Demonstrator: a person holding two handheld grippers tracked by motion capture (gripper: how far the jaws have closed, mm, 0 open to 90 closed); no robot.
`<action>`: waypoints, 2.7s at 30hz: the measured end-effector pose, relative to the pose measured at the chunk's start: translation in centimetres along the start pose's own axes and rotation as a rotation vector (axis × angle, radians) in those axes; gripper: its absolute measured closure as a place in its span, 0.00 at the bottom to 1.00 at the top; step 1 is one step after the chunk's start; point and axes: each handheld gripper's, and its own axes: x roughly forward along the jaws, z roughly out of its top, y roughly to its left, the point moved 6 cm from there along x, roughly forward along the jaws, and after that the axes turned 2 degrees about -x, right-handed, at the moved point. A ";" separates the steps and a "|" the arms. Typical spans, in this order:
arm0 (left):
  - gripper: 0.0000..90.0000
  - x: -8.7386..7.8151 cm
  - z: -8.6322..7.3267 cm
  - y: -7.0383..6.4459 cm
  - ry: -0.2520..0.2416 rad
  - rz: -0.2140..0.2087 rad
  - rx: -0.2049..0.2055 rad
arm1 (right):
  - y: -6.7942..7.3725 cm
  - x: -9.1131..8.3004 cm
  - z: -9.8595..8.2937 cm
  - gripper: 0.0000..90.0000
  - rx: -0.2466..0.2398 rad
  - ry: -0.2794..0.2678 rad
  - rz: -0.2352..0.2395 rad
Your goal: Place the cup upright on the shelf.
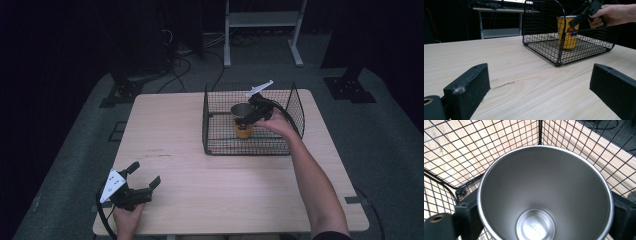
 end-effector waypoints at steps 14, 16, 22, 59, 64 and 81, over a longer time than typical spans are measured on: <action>0.03 0.0 0.0 0.0 0.001 0.000 0.001 | -0.2 -0.8 0.5 0.03 0.003 -0.036 -0.020; 0.02 0.0 0.0 0.0 0.002 0.000 0.001 | -0.2 -0.9 0.5 0.03 0.008 -0.039 -0.020; 0.02 0.0 0.0 0.0 0.002 0.000 0.001 | -0.2 -1.5 0.8 0.03 0.010 -0.066 -0.021; 0.03 0.2 0.0 -0.1 0.005 0.005 0.007 | 1.8 -8.6 1.6 0.03 0.047 -0.205 0.053; 0.03 0.2 0.0 -0.1 0.008 0.006 0.009 | 2.1 -9.2 1.0 0.03 0.045 -0.196 0.058; 0.02 0.2 -0.1 -0.2 0.015 0.007 0.016 | 2.9 -11.9 -1.0 0.03 0.055 -0.213 0.071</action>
